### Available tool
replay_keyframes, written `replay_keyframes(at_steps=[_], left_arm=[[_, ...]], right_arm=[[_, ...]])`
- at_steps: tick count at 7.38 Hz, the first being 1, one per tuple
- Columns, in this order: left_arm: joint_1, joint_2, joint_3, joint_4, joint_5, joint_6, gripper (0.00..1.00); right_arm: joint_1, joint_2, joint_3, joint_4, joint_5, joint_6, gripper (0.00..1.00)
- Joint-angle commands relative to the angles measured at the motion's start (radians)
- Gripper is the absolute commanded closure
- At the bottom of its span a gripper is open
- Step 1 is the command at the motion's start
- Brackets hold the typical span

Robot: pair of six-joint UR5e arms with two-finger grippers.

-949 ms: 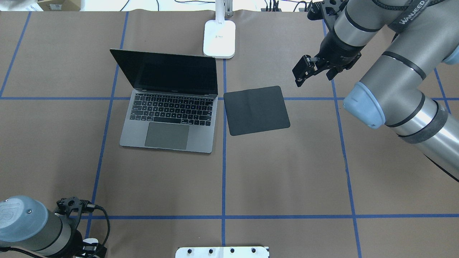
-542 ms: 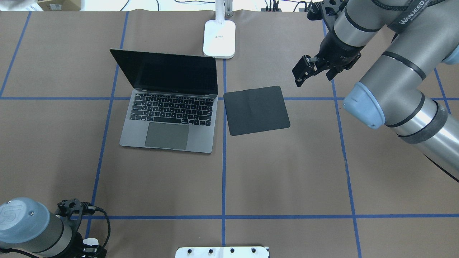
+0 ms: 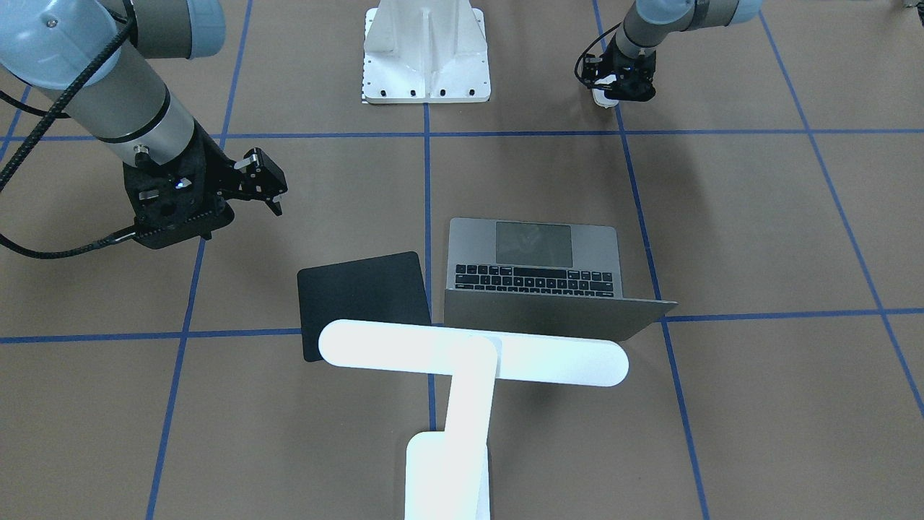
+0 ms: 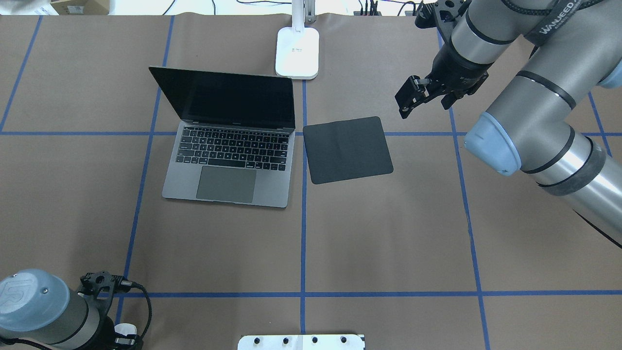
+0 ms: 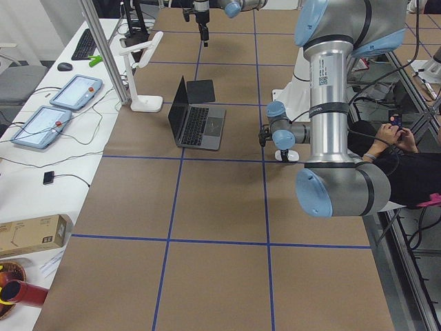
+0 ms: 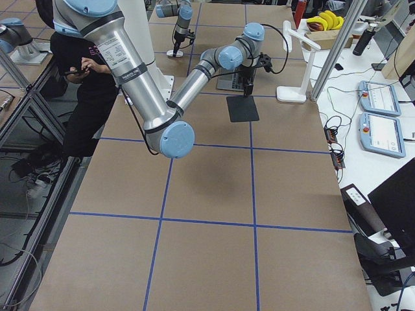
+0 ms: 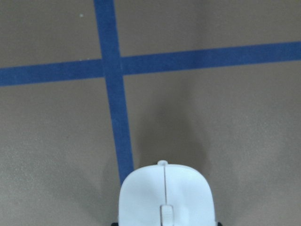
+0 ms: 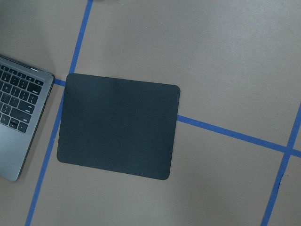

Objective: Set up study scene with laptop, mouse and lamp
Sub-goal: 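Lower the left gripper onto the white mouse and grasp it, then carry the white mouse with the left gripper onto the mouse pad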

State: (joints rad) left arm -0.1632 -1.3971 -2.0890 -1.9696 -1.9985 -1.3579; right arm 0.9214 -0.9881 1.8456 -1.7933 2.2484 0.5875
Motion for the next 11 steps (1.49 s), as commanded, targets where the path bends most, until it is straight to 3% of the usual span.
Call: replay_keyframes(at_steps=[1, 4, 5, 6, 8, 9, 11], left_arm=[[-0.012, 0.001, -0.032, 0.002, 0.001, -0.001, 0.35], [-0.106, -0.016, -0.091, 0.003, 0.003, 0.005, 0.35], [-0.134, -0.064, -0.089, 0.005, 0.000, 0.016, 0.35], [-0.178, -0.147, -0.091, 0.097, -0.002, 0.051, 0.35], [-0.243, -0.462, -0.068, 0.451, -0.028, 0.118, 0.35], [-0.277, -0.570, -0.022, 0.515, -0.026, 0.170, 0.35], [-0.370, -0.690, 0.103, 0.508, -0.031, 0.233, 0.35]], right_arm=[[-0.001, 0.000, 0.000, 0.000, -0.001, 0.000, 0.00], [0.008, -0.001, 0.000, -0.001, -0.001, 0.000, 0.00], [0.022, -0.001, 0.000, -0.001, -0.001, 0.000, 0.00], [0.043, -0.001, 0.020, -0.003, -0.012, 0.015, 0.00], [0.057, -0.053, 0.075, -0.003, -0.098, 0.002, 0.00], [0.083, -0.069, 0.078, -0.002, -0.093, 0.002, 0.00], [0.108, -0.107, 0.076, -0.001, -0.090, 0.002, 0.00]])
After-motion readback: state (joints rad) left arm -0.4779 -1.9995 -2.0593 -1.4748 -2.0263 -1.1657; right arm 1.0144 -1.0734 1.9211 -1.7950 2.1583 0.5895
